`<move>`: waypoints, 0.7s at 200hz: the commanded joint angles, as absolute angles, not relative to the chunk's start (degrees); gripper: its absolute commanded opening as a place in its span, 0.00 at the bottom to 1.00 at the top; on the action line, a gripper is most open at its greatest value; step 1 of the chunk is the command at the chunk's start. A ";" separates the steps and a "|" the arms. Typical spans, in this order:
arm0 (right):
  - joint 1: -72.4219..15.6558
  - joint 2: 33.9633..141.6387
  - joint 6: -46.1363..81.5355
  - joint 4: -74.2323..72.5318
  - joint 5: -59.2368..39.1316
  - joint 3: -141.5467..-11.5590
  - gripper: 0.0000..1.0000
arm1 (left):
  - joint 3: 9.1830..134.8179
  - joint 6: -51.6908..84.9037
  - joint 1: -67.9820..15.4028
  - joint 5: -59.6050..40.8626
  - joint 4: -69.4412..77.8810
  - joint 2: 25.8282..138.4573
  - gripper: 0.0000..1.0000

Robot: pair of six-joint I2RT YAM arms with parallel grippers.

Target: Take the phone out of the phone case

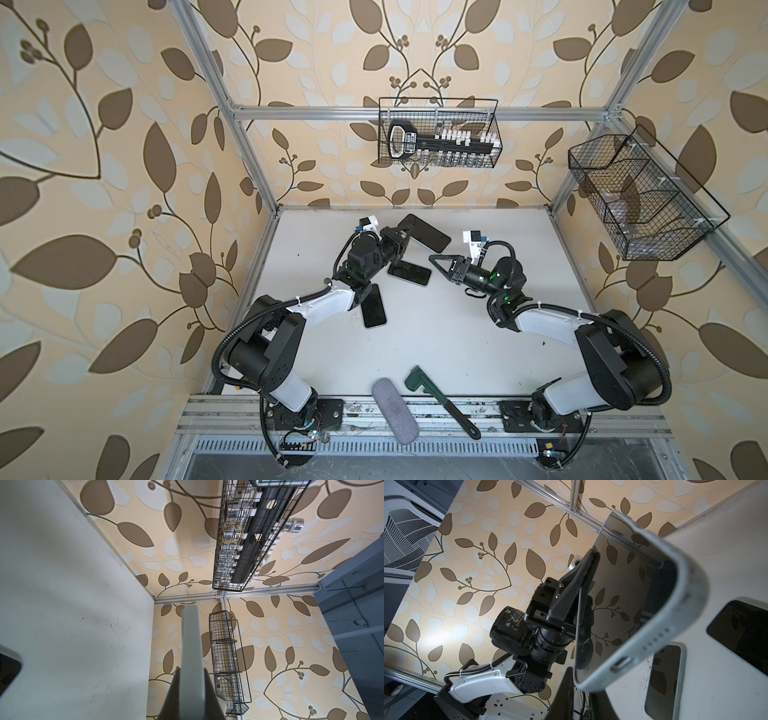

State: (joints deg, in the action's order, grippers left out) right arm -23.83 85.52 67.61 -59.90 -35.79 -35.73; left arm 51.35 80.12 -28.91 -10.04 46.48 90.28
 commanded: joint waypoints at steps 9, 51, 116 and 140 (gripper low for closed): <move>-23.25 84.98 69.04 -65.18 -34.75 -35.79 0.22 | 52.91 80.42 -29.37 -10.55 52.18 87.89 0.00; -22.85 84.98 69.54 -65.48 -35.09 -35.82 0.24 | 52.82 80.68 -29.44 -10.46 52.52 88.16 0.00; -22.89 85.32 69.77 -65.65 -35.43 -36.12 0.12 | 52.90 80.86 -29.45 -10.66 52.60 88.07 0.00; -22.85 85.29 69.61 -65.65 -35.54 -36.04 0.11 | 52.91 80.85 -29.45 -10.63 52.63 88.07 0.00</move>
State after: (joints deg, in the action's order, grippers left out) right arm -23.07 85.52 69.04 -61.71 -35.62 -35.73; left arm 51.35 81.21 -28.91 -10.02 47.81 90.28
